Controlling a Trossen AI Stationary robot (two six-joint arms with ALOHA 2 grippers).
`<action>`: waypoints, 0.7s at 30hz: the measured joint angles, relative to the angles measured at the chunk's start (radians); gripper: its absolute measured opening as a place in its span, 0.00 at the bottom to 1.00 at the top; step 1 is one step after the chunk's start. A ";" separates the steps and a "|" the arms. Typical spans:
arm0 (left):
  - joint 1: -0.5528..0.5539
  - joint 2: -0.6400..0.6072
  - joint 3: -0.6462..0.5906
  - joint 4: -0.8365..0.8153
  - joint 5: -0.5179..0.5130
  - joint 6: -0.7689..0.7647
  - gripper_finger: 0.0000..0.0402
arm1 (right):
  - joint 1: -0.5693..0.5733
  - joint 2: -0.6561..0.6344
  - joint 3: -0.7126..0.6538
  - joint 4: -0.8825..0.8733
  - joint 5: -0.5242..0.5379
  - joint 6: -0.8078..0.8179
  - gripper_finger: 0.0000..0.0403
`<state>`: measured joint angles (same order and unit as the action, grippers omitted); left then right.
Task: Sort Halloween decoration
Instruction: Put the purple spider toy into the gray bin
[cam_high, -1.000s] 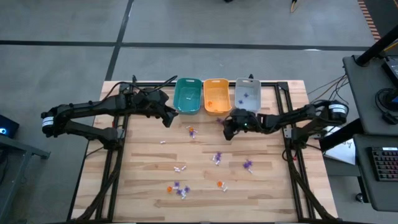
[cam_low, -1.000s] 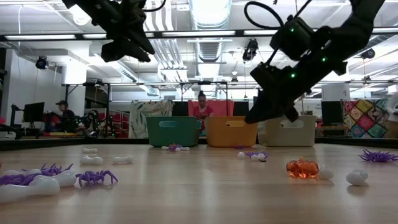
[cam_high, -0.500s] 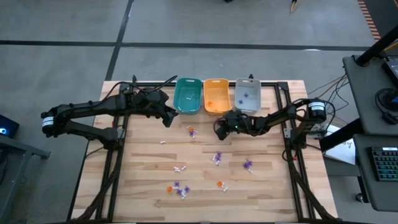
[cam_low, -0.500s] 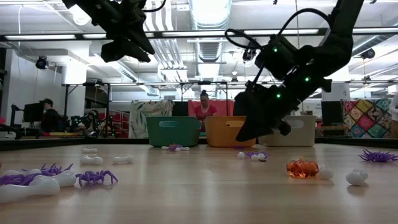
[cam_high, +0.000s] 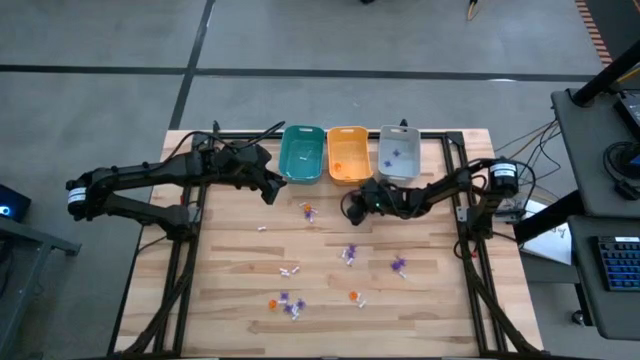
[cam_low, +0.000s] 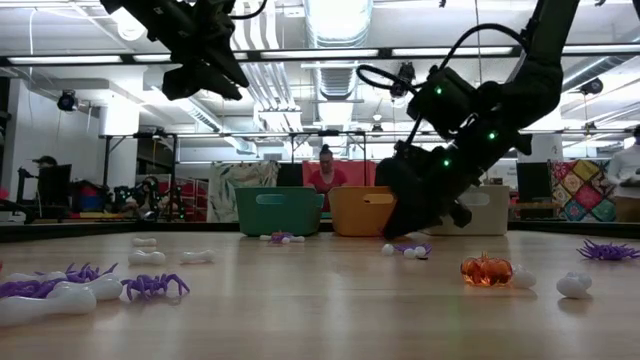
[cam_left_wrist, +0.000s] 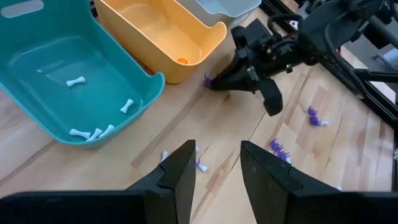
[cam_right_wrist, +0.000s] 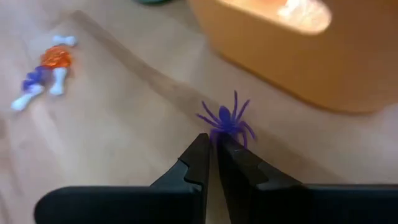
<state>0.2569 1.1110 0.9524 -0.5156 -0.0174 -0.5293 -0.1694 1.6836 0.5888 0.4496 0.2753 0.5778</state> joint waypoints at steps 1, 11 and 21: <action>0.000 0.000 0.000 0.000 0.000 0.000 0.27 | 0.007 -0.006 0.000 -0.008 -0.005 0.002 0.07; 0.000 0.000 0.000 0.001 0.000 0.000 0.27 | 0.078 -0.193 0.003 -0.268 -0.073 0.010 0.07; 0.000 0.000 0.000 0.011 0.000 0.013 0.27 | 0.072 -0.304 -0.006 -0.318 -0.233 -0.228 0.07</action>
<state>0.2569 1.1110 0.9525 -0.5042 -0.0170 -0.5158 -0.0976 1.3799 0.5823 0.1315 0.0423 0.3496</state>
